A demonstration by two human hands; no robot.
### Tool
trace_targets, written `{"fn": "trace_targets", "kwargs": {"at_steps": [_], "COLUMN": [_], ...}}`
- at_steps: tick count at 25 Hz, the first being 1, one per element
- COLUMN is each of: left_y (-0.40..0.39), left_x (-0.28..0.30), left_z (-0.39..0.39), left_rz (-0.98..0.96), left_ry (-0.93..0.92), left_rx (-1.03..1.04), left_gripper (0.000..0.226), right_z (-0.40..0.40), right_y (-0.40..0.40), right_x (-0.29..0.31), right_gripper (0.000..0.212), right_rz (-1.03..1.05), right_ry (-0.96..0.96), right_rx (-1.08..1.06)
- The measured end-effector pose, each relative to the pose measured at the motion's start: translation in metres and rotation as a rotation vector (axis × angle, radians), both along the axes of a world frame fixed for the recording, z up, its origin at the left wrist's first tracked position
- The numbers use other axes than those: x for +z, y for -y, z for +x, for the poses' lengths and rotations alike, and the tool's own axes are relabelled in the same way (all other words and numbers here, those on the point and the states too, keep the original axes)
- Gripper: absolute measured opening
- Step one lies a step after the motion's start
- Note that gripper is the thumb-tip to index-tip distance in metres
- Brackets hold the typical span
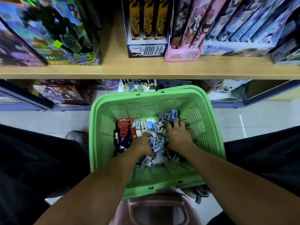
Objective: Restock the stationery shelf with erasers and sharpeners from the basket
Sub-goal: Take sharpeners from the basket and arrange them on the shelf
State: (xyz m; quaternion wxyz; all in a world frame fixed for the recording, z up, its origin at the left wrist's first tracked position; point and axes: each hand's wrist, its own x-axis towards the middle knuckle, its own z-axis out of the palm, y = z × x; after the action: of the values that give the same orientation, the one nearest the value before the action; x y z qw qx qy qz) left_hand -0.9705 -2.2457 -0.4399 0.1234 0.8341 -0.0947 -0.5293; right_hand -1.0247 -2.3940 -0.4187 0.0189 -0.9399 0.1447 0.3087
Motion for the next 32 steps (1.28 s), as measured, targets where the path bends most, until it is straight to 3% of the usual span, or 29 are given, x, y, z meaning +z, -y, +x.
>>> {"fn": "trace_targets", "kwargs": {"at_steps": [4,9,14,18,22,26,32], "left_y": [0.001,-0.004,0.003,0.004,0.015,0.005,-0.010], "left_x": [-0.006,-0.011,-0.011,-0.014,-0.009,-0.009,0.001], "left_z": [-0.013,0.003,-0.002,0.005,-0.002,0.006,0.007], "left_rz": [-0.104,-0.190,-0.204,-0.160,-0.102,-0.269,-0.346], "left_ry": [0.164,0.052,0.054,-0.056,-0.027,-0.170,-0.305], "left_rx": [0.212,0.228,0.263,0.282,0.278,0.550,0.831], "left_gripper": [0.105,0.118,0.081,0.105,0.113,0.108,0.095], "right_z": [-0.014,-0.009,-0.012,-0.008,-0.003,0.006,0.018], "right_y": [-0.004,0.005,-0.009,-0.002,-0.010,-0.017,-0.003], "right_x": [-0.011,-0.009,-0.017,-0.017,-0.012,-0.006,0.006], "right_gripper": [0.097,0.088,0.092,0.086,0.087,0.083,0.055], "right_rz": [0.048,0.055,0.089,0.161,0.153,0.314,0.562], "right_ry": [0.094,0.101,0.081,0.083,0.029,0.022,0.049], "right_rx": [-0.090,-0.140,-0.243,-0.329,-0.220,-0.326,-0.471]}}
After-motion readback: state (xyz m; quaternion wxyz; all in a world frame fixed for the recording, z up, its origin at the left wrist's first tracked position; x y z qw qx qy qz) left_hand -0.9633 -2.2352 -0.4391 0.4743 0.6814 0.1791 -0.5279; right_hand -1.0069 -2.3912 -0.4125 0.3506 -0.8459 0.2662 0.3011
